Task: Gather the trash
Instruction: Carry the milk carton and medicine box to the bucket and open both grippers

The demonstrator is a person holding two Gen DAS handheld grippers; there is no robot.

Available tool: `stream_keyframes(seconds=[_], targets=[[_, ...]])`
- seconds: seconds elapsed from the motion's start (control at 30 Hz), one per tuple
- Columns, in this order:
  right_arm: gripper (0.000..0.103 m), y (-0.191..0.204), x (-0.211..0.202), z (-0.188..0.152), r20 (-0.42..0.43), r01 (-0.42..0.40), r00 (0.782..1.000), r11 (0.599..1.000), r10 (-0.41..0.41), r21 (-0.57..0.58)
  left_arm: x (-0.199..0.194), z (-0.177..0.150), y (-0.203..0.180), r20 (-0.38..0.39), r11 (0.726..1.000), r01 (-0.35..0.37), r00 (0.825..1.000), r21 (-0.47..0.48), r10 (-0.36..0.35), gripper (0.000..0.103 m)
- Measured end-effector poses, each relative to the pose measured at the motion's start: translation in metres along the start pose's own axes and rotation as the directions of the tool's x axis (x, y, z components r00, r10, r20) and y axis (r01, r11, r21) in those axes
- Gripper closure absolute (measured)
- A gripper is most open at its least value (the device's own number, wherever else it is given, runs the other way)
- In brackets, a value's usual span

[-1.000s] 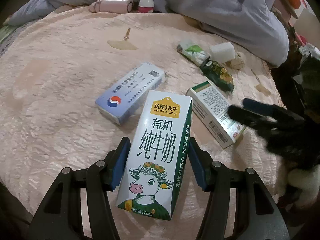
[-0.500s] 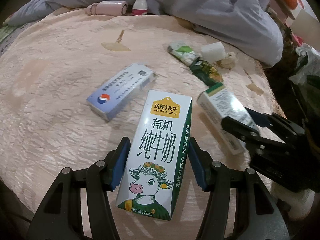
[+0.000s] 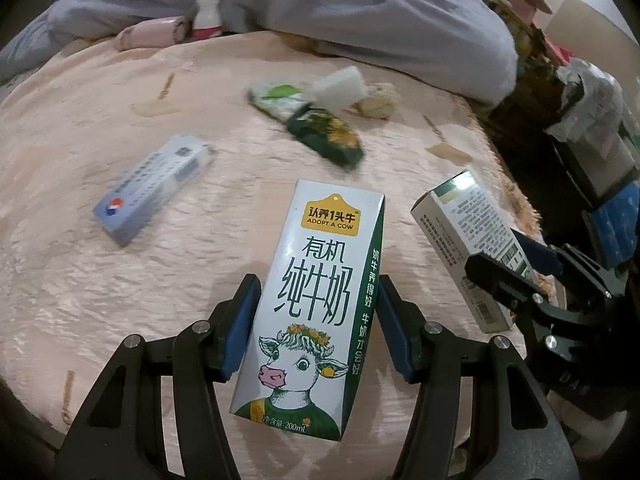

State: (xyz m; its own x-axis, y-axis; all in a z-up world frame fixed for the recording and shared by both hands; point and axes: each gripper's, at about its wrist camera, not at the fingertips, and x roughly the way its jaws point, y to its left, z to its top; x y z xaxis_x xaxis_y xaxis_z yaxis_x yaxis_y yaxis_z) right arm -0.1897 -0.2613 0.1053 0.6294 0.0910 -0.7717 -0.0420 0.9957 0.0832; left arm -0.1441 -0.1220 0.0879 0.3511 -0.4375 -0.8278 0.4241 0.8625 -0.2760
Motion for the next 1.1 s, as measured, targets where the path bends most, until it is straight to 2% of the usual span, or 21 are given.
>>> stream_keyframes(seconds=[0.57,1.1], targets=[[0.052,-0.069,-0.063,-0.038,0.050,0.087,0.994,0.989,-0.093,0.116,0.004,0.001,-0.096,0.010,0.989,0.070,0.997,0.130,-0.072,0.047],[0.052,-0.153,-0.112,-0.079,0.052,0.201,0.974,0.949,-0.219,0.242,0.023,0.000,-0.178,0.004,0.966,0.094,0.995,0.240,-0.098,0.047]])
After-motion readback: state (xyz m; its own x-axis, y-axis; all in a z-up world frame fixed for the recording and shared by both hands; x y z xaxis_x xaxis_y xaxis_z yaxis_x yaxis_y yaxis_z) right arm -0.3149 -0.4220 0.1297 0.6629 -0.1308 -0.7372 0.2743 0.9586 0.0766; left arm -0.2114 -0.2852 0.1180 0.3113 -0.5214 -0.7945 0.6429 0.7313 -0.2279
